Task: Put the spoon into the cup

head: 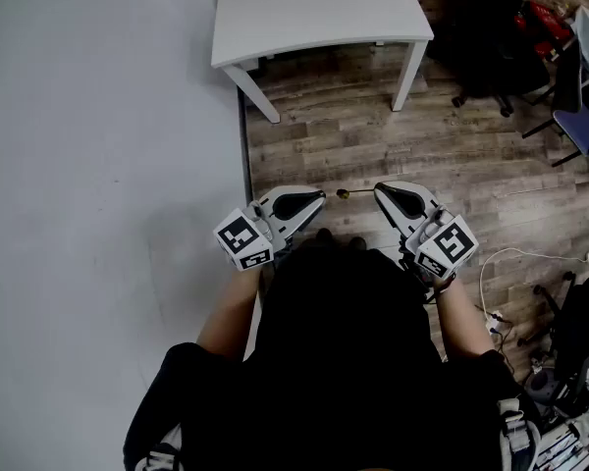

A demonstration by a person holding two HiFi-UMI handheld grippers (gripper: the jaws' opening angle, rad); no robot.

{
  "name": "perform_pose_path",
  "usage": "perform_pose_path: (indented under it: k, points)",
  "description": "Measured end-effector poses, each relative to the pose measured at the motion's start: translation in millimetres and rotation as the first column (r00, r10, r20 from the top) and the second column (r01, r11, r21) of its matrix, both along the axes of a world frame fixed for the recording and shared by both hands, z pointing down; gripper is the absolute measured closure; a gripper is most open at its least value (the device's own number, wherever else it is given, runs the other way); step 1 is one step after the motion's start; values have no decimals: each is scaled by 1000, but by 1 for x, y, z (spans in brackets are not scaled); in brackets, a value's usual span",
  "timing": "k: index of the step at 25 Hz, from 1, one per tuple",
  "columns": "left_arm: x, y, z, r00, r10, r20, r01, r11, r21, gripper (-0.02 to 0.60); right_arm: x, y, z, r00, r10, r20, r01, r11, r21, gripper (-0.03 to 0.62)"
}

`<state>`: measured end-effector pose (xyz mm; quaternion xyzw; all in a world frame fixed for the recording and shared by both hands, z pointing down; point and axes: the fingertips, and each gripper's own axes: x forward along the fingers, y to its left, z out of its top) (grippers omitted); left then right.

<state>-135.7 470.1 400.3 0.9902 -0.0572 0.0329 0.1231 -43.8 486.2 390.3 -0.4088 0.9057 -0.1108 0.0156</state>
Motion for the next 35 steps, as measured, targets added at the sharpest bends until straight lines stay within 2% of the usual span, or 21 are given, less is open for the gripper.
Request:
perform_pose_path:
  k: [11,23,35]
  points:
    - [-6,11,14,1000,-1,-1,1,999,-36,564,15,6,11,999,31,-13,-31,1000,-4,585]
    - [-2,4,12,1000,-4,-29,2,999,-48,565,23,7,7,999,32,17,-32,999,3,585]
    - [6,-5,14,1000,2,-19,-3,997,-74,565,46,1,12,996,67,62,-67,998,-5,585]
